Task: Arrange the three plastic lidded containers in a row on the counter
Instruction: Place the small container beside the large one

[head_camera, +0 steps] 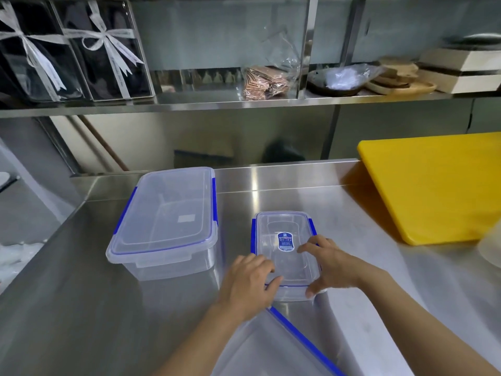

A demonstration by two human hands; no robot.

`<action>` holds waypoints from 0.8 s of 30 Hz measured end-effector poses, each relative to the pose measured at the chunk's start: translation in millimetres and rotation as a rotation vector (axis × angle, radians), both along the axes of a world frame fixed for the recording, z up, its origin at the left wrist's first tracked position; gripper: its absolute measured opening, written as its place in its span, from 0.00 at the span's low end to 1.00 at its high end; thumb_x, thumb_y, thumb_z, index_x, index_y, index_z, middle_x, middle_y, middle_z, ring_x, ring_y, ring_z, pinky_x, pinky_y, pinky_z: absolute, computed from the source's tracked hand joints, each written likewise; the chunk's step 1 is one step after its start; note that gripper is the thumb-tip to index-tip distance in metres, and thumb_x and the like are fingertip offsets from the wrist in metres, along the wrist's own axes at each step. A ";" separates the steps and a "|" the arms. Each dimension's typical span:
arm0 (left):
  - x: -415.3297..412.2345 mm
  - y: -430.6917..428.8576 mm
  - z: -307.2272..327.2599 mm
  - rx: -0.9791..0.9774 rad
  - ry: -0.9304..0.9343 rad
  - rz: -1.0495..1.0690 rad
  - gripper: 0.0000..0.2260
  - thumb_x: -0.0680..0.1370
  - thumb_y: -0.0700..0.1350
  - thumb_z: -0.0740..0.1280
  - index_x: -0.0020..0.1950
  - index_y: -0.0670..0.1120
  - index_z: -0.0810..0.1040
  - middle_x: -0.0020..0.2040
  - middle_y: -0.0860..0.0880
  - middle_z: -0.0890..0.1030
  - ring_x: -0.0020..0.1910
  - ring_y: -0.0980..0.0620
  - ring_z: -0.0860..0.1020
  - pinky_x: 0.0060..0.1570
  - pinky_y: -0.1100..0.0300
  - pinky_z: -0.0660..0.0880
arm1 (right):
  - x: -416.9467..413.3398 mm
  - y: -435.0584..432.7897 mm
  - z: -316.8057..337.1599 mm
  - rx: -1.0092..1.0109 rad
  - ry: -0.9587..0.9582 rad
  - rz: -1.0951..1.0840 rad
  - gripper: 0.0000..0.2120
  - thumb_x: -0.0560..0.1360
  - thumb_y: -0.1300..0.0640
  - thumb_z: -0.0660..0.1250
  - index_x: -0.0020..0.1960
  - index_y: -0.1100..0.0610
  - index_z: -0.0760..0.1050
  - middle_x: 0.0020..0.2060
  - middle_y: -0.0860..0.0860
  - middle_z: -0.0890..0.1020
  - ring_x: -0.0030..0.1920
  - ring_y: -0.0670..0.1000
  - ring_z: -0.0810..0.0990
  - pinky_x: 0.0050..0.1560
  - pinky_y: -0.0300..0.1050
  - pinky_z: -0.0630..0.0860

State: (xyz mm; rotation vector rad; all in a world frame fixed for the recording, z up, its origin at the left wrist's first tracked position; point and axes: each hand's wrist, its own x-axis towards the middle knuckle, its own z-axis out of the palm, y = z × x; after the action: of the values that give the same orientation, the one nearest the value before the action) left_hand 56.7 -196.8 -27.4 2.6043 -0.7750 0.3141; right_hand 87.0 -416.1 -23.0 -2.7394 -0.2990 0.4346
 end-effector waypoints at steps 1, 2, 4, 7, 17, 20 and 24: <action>1.3 0.3 -0.8 0.024 -0.016 0.007 0.14 0.77 0.55 0.59 0.51 0.46 0.77 0.50 0.50 0.81 0.49 0.53 0.75 0.50 0.62 0.67 | 1.9 -0.4 -0.5 0.008 -0.029 0.002 0.39 0.59 0.44 0.78 0.65 0.44 0.63 0.64 0.45 0.65 0.63 0.48 0.64 0.63 0.47 0.71; 3.1 0.6 -0.9 0.048 -0.022 0.019 0.15 0.77 0.55 0.58 0.53 0.47 0.77 0.51 0.50 0.81 0.50 0.53 0.75 0.52 0.62 0.68 | 4.0 -0.9 -1.3 0.017 -0.064 0.004 0.36 0.60 0.44 0.77 0.64 0.46 0.66 0.63 0.45 0.67 0.61 0.48 0.66 0.60 0.44 0.72; 8.3 0.8 -0.9 0.101 -0.001 0.045 0.17 0.77 0.55 0.57 0.59 0.47 0.75 0.57 0.51 0.80 0.56 0.53 0.75 0.61 0.61 0.66 | 8.1 0.5 -2.7 0.035 -0.128 -0.008 0.29 0.64 0.46 0.75 0.61 0.49 0.69 0.62 0.46 0.70 0.58 0.49 0.71 0.56 0.42 0.74; 20.8 0.6 -3.9 0.214 0.098 0.085 0.25 0.78 0.57 0.55 0.72 0.46 0.62 0.73 0.49 0.67 0.71 0.53 0.63 0.73 0.57 0.51 | 15.7 7.4 -7.5 0.050 -0.214 -0.042 0.23 0.69 0.49 0.71 0.62 0.52 0.70 0.64 0.49 0.73 0.58 0.53 0.76 0.57 0.48 0.75; 88.2 -7.2 -12.6 0.313 0.409 0.199 0.45 0.72 0.67 0.58 0.73 0.47 0.32 0.76 0.50 0.34 0.75 0.51 0.36 0.72 0.53 0.36 | 72.3 28.8 -28.2 -0.161 -0.204 -0.050 0.36 0.76 0.39 0.53 0.74 0.54 0.41 0.76 0.51 0.45 0.75 0.49 0.45 0.74 0.51 0.48; 112.2 -7.7 -12.6 0.317 0.422 0.221 0.46 0.72 0.66 0.60 0.73 0.47 0.33 0.76 0.50 0.34 0.74 0.51 0.36 0.72 0.53 0.36 | 90.3 34.2 -28.7 -0.185 -0.178 -0.061 0.40 0.75 0.38 0.56 0.74 0.54 0.37 0.76 0.51 0.43 0.75 0.50 0.43 0.74 0.52 0.48; 133.0 -8.6 -16.0 0.332 0.441 0.234 0.47 0.72 0.65 0.62 0.73 0.47 0.32 0.76 0.49 0.34 0.74 0.50 0.35 0.71 0.53 0.35 | 105.6 39.7 -27.6 -0.198 -0.183 -0.067 0.43 0.74 0.40 0.60 0.73 0.55 0.36 0.76 0.51 0.43 0.75 0.51 0.42 0.74 0.54 0.50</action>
State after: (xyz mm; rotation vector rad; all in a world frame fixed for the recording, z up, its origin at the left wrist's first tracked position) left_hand 189.8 -205.4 -43.4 2.9192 -0.3943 -0.3487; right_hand 192.6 -376.4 -50.6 -2.9794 -0.2197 0.2051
